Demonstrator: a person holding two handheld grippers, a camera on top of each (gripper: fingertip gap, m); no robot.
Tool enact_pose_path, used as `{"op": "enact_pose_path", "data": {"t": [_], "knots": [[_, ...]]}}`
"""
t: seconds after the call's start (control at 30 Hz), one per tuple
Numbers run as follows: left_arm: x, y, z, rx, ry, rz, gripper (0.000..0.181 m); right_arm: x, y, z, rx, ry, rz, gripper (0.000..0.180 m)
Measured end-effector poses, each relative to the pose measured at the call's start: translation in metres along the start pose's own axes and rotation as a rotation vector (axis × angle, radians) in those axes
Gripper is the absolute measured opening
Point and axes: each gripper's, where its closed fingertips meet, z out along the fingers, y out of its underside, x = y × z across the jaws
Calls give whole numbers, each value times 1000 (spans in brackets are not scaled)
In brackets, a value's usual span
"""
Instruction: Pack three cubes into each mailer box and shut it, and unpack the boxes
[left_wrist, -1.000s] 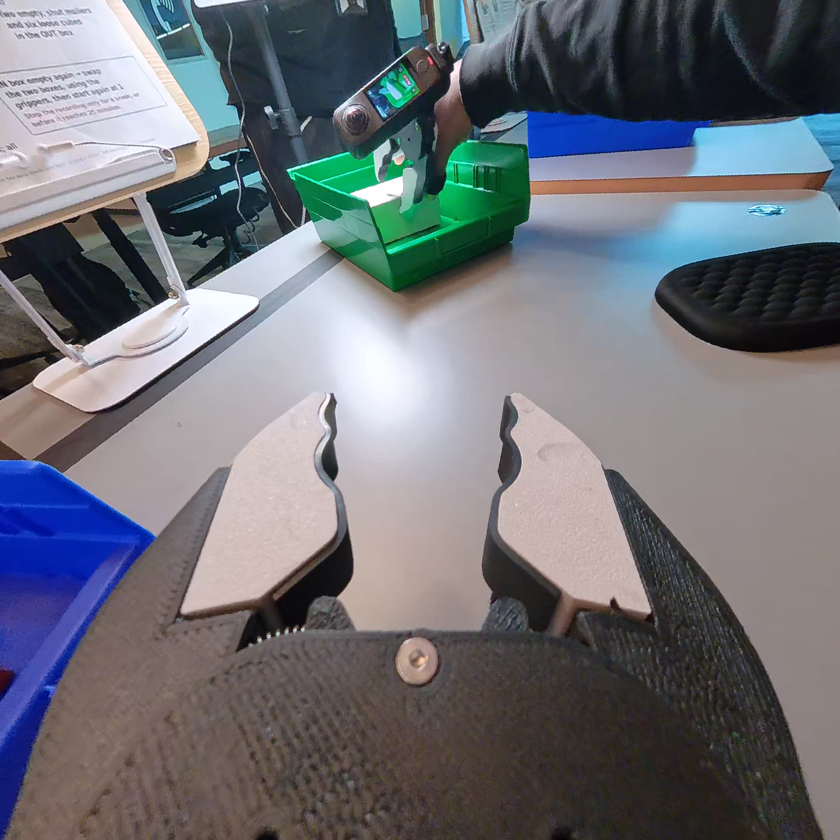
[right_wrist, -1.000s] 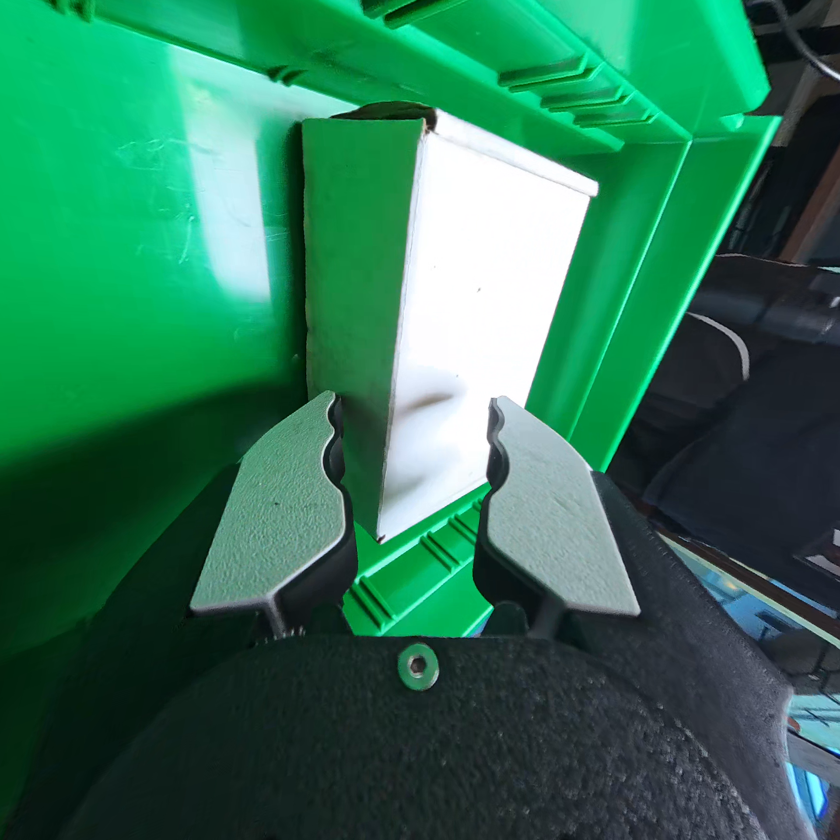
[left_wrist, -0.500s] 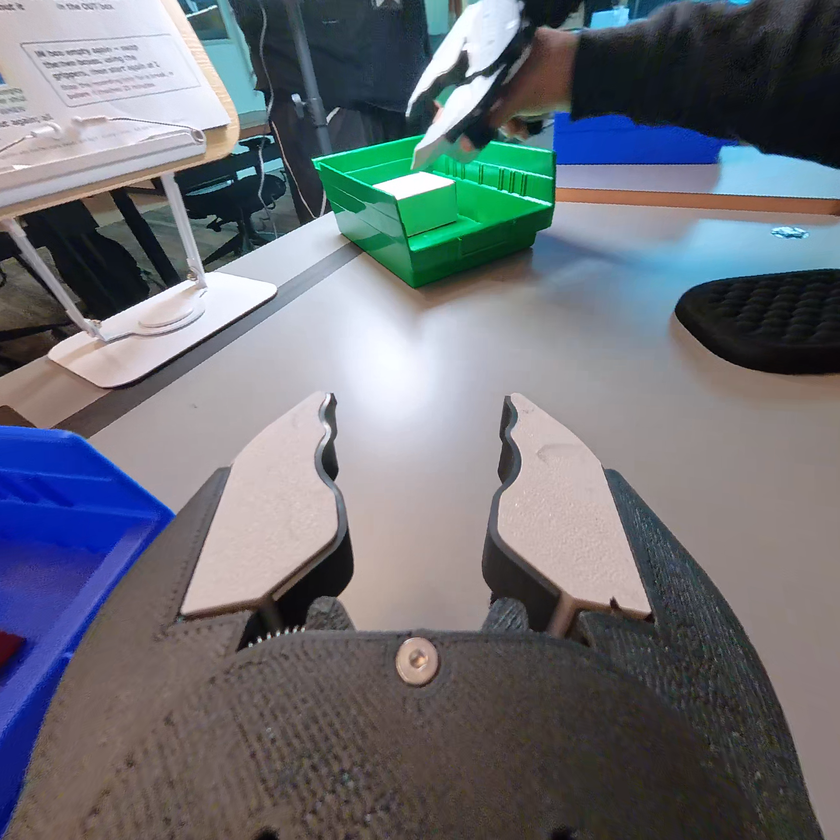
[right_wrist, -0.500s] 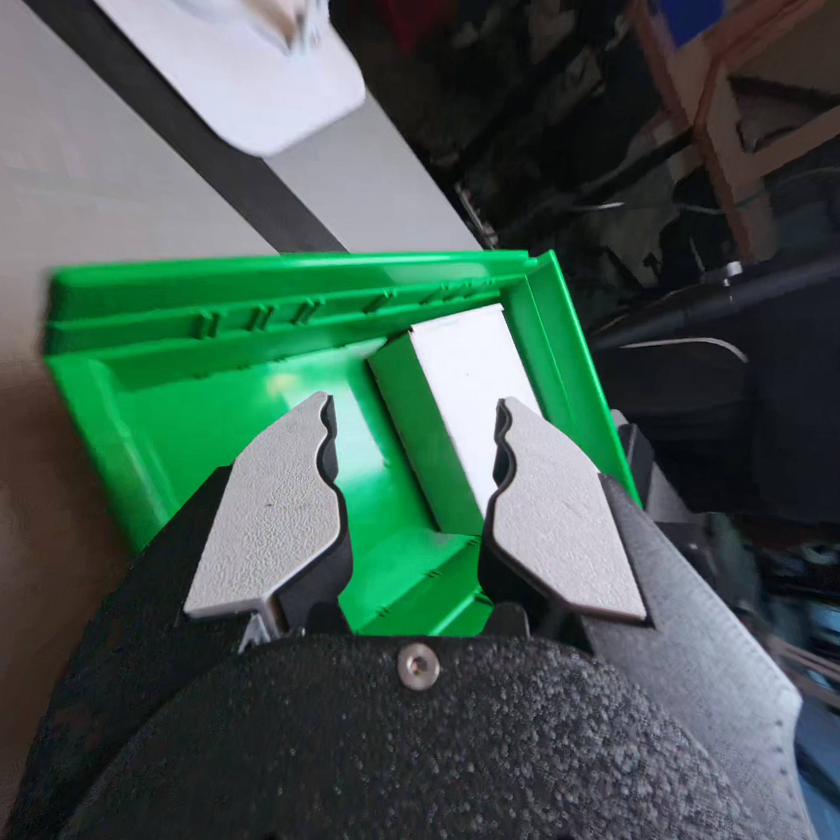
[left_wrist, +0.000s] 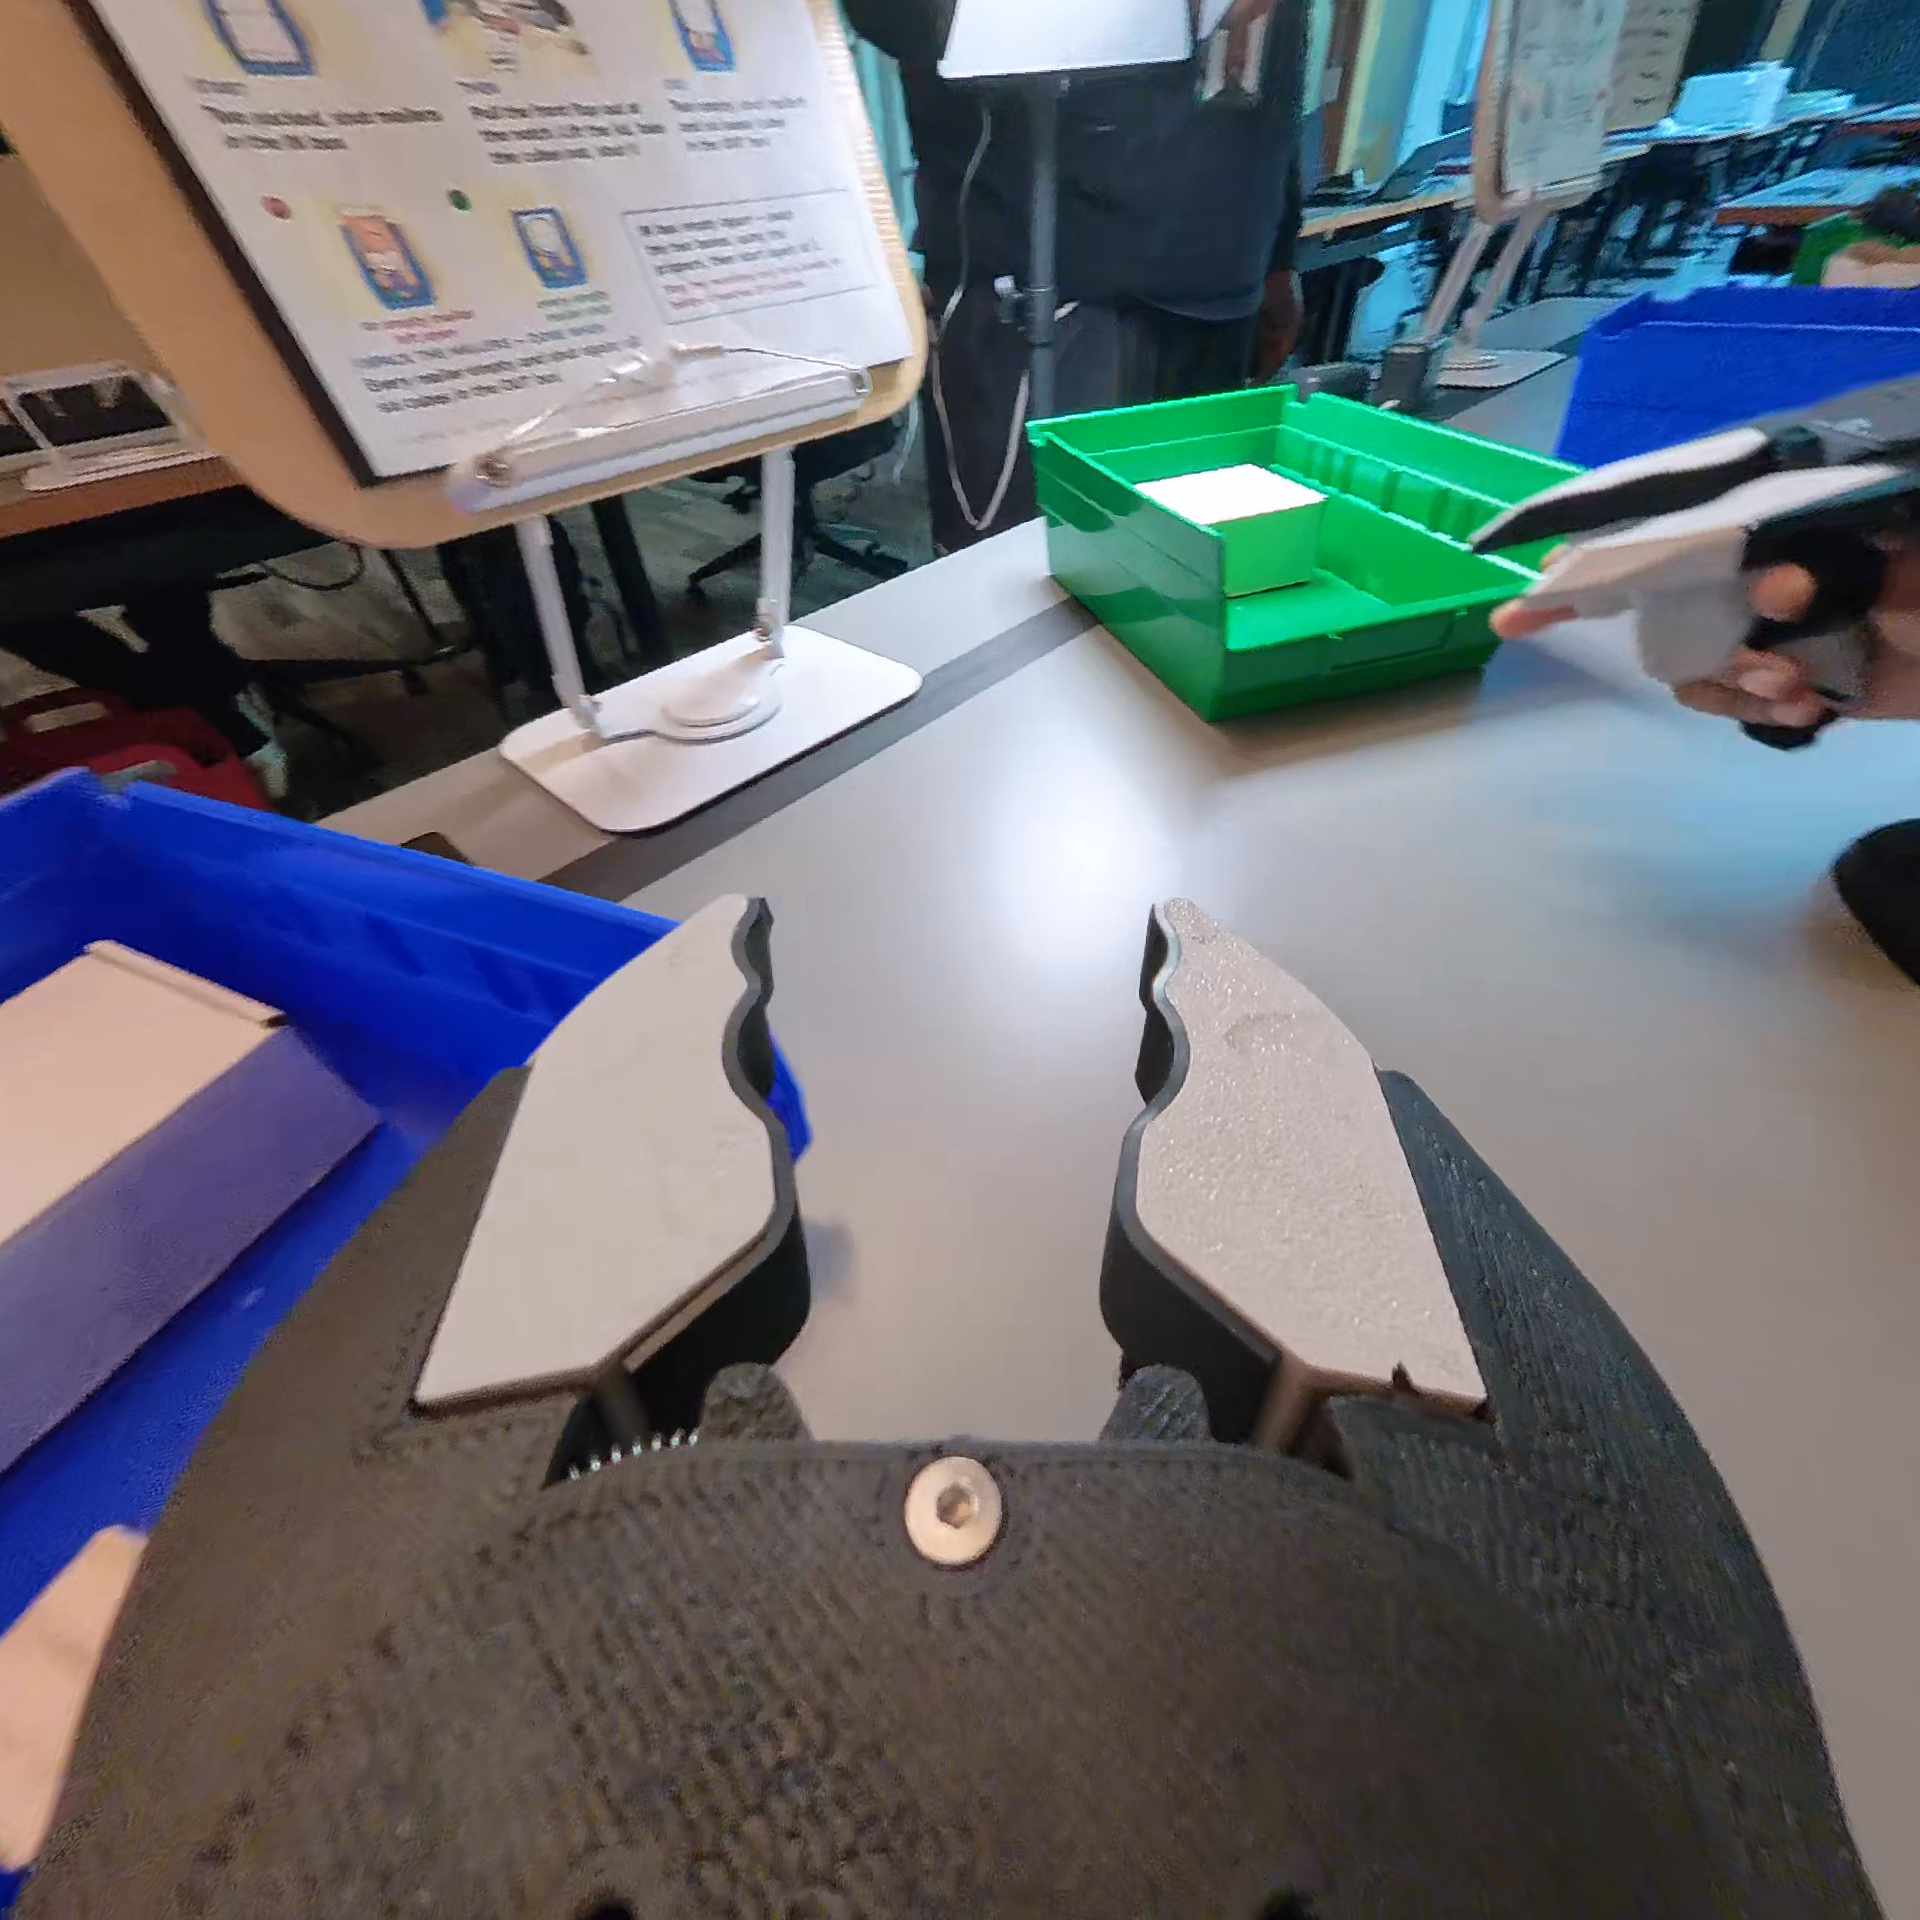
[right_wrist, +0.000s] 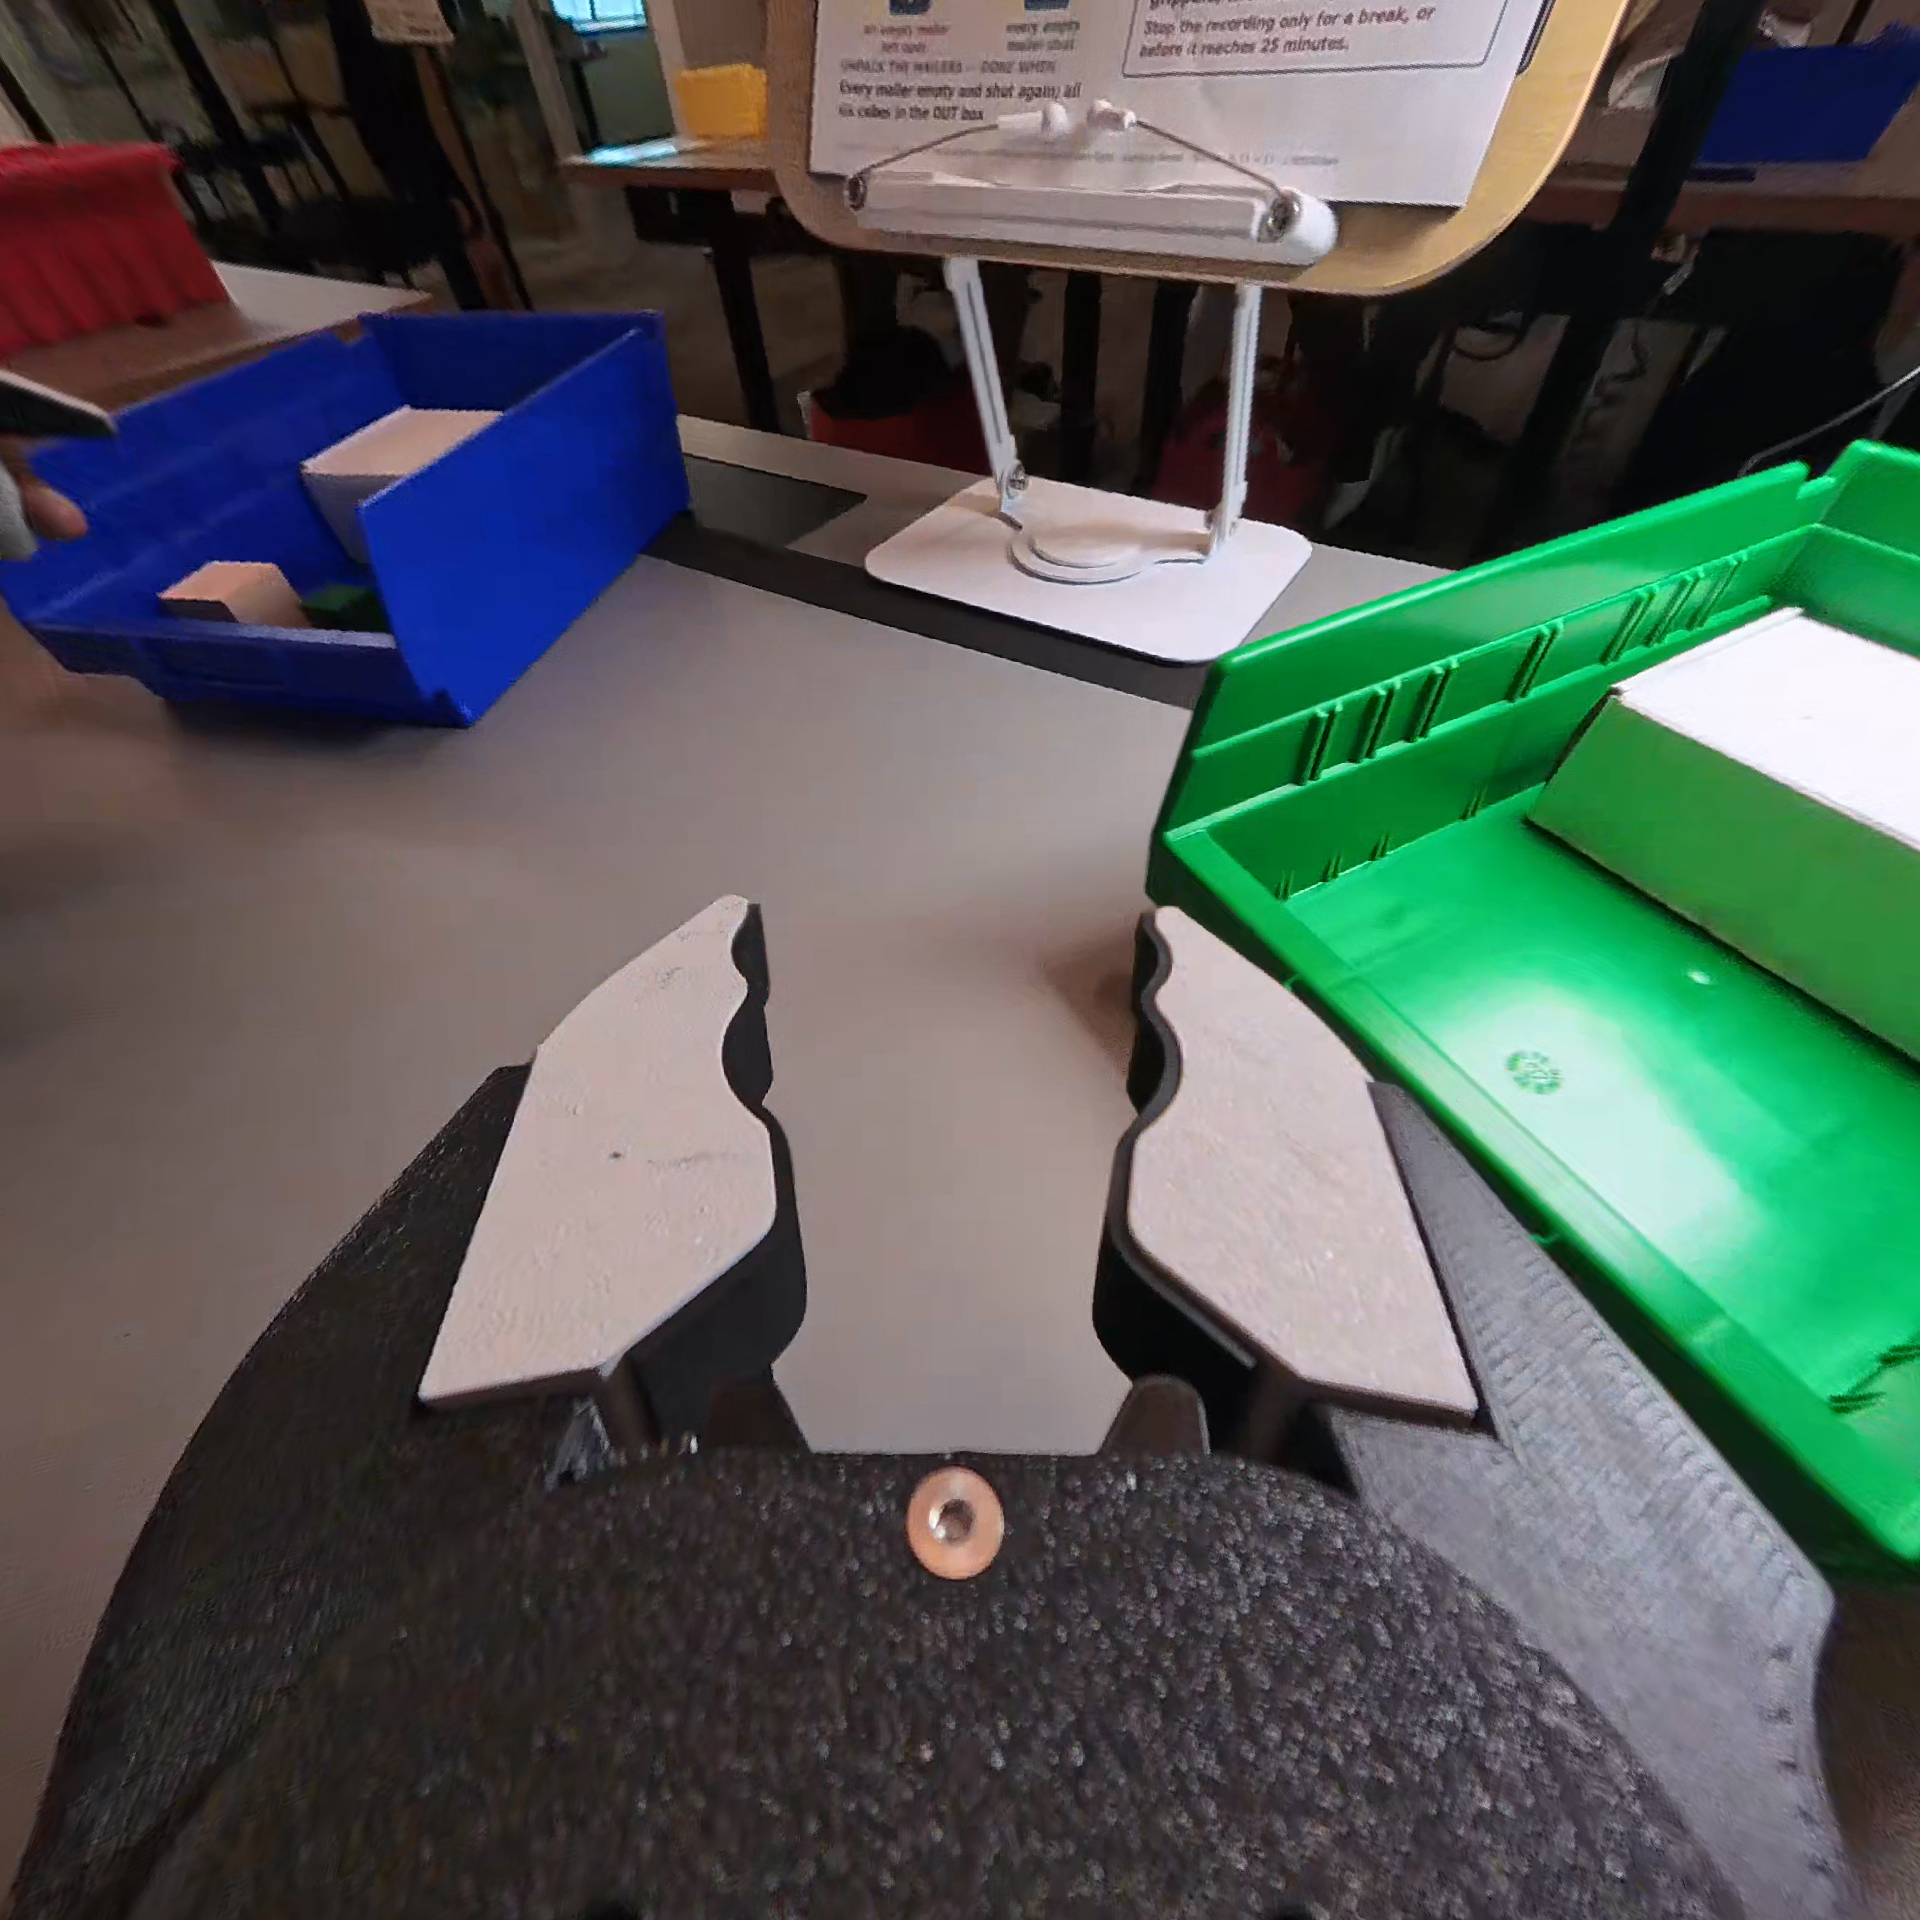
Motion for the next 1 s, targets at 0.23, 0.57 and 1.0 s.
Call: {"op": "enact_pose_path", "data": {"t": [0.23, 0.57, 1.0], "knots": [[-68, -22, -17, -36, -131, -15, 66, -3, 11, 6, 68, 28, -24, 66], [-220, -12, -39, -423, -340, 119, 69, -14, 14, 6, 78, 4, -84, 66], [-288, 86, 12, -1016, -48, 207, 106, -30, 21, 9, 87, -76, -155, 67]]}}
